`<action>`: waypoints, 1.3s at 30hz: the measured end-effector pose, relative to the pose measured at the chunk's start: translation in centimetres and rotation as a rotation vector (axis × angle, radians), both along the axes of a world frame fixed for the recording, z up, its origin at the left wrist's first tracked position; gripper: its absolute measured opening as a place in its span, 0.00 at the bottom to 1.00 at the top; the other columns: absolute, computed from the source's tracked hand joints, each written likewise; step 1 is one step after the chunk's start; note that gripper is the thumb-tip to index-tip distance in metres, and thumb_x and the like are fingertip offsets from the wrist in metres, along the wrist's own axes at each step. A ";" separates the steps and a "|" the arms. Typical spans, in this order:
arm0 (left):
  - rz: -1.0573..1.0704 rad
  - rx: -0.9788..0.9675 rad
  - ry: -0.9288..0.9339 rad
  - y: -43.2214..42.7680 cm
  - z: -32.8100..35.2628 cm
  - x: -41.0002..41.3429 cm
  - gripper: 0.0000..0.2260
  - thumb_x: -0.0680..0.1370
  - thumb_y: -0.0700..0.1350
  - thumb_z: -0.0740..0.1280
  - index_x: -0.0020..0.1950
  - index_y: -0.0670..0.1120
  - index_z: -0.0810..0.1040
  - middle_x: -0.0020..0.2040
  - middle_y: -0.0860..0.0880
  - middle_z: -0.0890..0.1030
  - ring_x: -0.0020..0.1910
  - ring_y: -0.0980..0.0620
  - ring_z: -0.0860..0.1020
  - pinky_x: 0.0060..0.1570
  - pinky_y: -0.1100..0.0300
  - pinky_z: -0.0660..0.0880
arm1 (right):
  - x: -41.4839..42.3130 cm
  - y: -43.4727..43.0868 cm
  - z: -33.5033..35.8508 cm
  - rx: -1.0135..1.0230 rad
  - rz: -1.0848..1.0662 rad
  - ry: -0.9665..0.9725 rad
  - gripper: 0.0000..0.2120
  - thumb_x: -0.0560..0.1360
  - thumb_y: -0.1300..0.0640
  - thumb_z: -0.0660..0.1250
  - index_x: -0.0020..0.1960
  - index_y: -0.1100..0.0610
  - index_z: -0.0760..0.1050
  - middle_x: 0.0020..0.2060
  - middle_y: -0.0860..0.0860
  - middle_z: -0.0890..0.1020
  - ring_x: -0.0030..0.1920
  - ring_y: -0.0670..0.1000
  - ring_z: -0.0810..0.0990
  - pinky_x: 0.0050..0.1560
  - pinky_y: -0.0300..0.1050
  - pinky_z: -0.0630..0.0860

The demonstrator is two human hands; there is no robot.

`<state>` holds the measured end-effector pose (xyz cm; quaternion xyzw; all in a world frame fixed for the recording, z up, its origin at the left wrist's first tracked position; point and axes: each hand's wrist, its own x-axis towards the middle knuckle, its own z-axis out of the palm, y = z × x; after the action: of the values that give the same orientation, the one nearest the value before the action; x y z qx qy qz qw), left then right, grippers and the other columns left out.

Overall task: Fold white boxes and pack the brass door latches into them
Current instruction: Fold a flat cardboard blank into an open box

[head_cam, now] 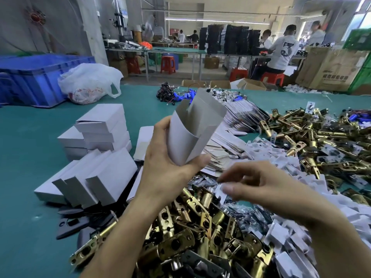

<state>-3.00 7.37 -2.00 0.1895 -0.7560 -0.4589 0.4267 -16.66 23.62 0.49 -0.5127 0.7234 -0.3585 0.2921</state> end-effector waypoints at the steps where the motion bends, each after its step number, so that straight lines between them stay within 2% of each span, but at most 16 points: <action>1: 0.008 0.012 0.006 -0.1 -0.1 0.0 0.35 0.60 0.61 0.78 0.63 0.65 0.66 0.57 0.67 0.75 0.56 0.59 0.78 0.53 0.48 0.80 | -0.1 0.2 0.1 0.110 0.119 -0.025 0.15 0.68 0.36 0.73 0.53 0.38 0.79 0.49 0.40 0.84 0.48 0.42 0.84 0.50 0.39 0.81; 5: 0.042 0.076 0.003 -0.6 -0.5 -0.2 0.35 0.55 0.63 0.78 0.57 0.64 0.65 0.53 0.67 0.75 0.52 0.63 0.78 0.49 0.53 0.81 | -0.1 0.6 0.7 0.222 0.328 -0.170 0.21 0.66 0.50 0.80 0.58 0.44 0.81 0.50 0.45 0.85 0.47 0.44 0.84 0.43 0.33 0.77; 10: 0.059 0.116 -0.011 -0.7 -0.6 -0.2 0.37 0.54 0.64 0.78 0.59 0.64 0.66 0.55 0.64 0.77 0.53 0.61 0.79 0.52 0.51 0.81 | 0.3 0.0 0.3 0.236 0.349 -0.198 0.20 0.66 0.56 0.81 0.56 0.46 0.82 0.48 0.45 0.85 0.42 0.42 0.84 0.40 0.31 0.77; 14: 0.075 0.120 -0.017 -0.6 -0.5 -0.1 0.38 0.54 0.65 0.78 0.59 0.62 0.67 0.54 0.62 0.78 0.51 0.61 0.79 0.49 0.54 0.81 | 0.5 -0.4 -0.2 0.193 0.292 -0.113 0.11 0.70 0.50 0.78 0.52 0.47 0.84 0.47 0.47 0.86 0.46 0.48 0.84 0.45 0.37 0.78; 17: 0.073 0.084 -0.031 -0.4 -0.5 -0.1 0.36 0.56 0.63 0.80 0.59 0.62 0.67 0.52 0.64 0.77 0.49 0.64 0.79 0.44 0.64 0.78 | 0.7 -0.6 -0.3 0.171 0.243 -0.072 0.09 0.74 0.48 0.73 0.49 0.52 0.85 0.43 0.47 0.86 0.43 0.43 0.83 0.44 0.32 0.75; 19: 0.078 0.037 -0.043 -0.4 -0.5 -0.1 0.35 0.58 0.61 0.81 0.58 0.60 0.67 0.52 0.67 0.76 0.49 0.65 0.77 0.40 0.71 0.74 | 0.8 -0.7 -0.5 0.179 0.178 0.021 0.09 0.75 0.46 0.72 0.46 0.51 0.85 0.40 0.45 0.86 0.39 0.41 0.81 0.41 0.32 0.73; 21: 0.079 0.006 -0.052 -0.4 -0.6 0.0 0.34 0.60 0.59 0.83 0.58 0.60 0.67 0.52 0.67 0.75 0.49 0.66 0.77 0.39 0.73 0.73 | 0.7 -0.8 -0.8 0.193 0.075 0.136 0.09 0.76 0.43 0.69 0.43 0.47 0.83 0.38 0.44 0.85 0.37 0.42 0.82 0.39 0.35 0.74; 24: 0.080 -0.007 -0.073 0.0 -0.5 0.0 0.33 0.58 0.65 0.80 0.55 0.62 0.66 0.51 0.64 0.76 0.49 0.66 0.77 0.39 0.72 0.74 | 0.4 -0.6 -0.9 0.199 0.015 0.166 0.09 0.75 0.43 0.71 0.45 0.48 0.82 0.40 0.46 0.86 0.38 0.45 0.84 0.42 0.42 0.80; 26: 0.097 -0.024 -0.094 0.2 -0.4 -0.1 0.32 0.57 0.70 0.75 0.54 0.64 0.65 0.52 0.63 0.76 0.49 0.65 0.77 0.39 0.70 0.75 | 0.3 -0.3 -0.6 0.203 0.066 0.090 0.07 0.72 0.46 0.75 0.48 0.47 0.82 0.42 0.46 0.86 0.41 0.44 0.85 0.44 0.40 0.81; 28: 0.102 -0.036 -0.110 0.3 -0.5 -0.2 0.31 0.58 0.70 0.74 0.55 0.65 0.65 0.52 0.63 0.77 0.49 0.65 0.77 0.40 0.67 0.75 | 0.3 0.1 -0.3 0.206 0.083 0.110 0.07 0.71 0.52 0.77 0.48 0.47 0.82 0.42 0.44 0.86 0.42 0.43 0.85 0.46 0.40 0.81; 31: 0.092 -0.086 -0.126 0.4 -0.9 -0.3 0.30 0.61 0.63 0.77 0.56 0.64 0.65 0.53 0.62 0.76 0.50 0.60 0.77 0.42 0.60 0.76 | 0.1 0.9 0.5 0.113 0.013 0.201 0.06 0.72 0.57 0.75 0.47 0.49 0.81 0.41 0.44 0.86 0.41 0.44 0.84 0.45 0.42 0.81; 34: 0.100 -0.137 -0.151 0.4 -1.3 -0.4 0.30 0.65 0.54 0.80 0.57 0.65 0.63 0.56 0.59 0.75 0.53 0.50 0.77 0.43 0.56 0.76 | -0.1 2.1 1.7 -0.065 -0.097 0.138 0.07 0.72 0.61 0.74 0.47 0.51 0.82 0.40 0.47 0.86 0.40 0.46 0.85 0.46 0.42 0.81; 37: 0.093 -0.181 -0.215 0.5 -1.7 -0.5 0.34 0.68 0.52 0.79 0.65 0.66 0.62 0.61 0.60 0.74 0.58 0.47 0.75 0.52 0.52 0.75 | 0.2 3.0 2.9 -0.244 -0.150 0.069 0.09 0.67 0.51 0.74 0.45 0.51 0.83 0.40 0.49 0.87 0.41 0.48 0.86 0.49 0.45 0.83; 39: 0.086 -0.212 -0.227 0.6 -1.8 -0.6 0.34 0.68 0.53 0.79 0.67 0.65 0.63 0.61 0.60 0.74 0.58 0.47 0.74 0.55 0.49 0.75 | 0.6 3.4 3.6 -0.369 -0.154 0.011 0.14 0.62 0.46 0.72 0.46 0.47 0.83 0.40 0.50 0.86 0.39 0.47 0.85 0.43 0.37 0.81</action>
<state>-3.60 7.99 -3.78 0.2262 -0.8347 -0.3337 0.3752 -16.06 27.02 4.11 -0.5026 0.6841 -0.5035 0.1607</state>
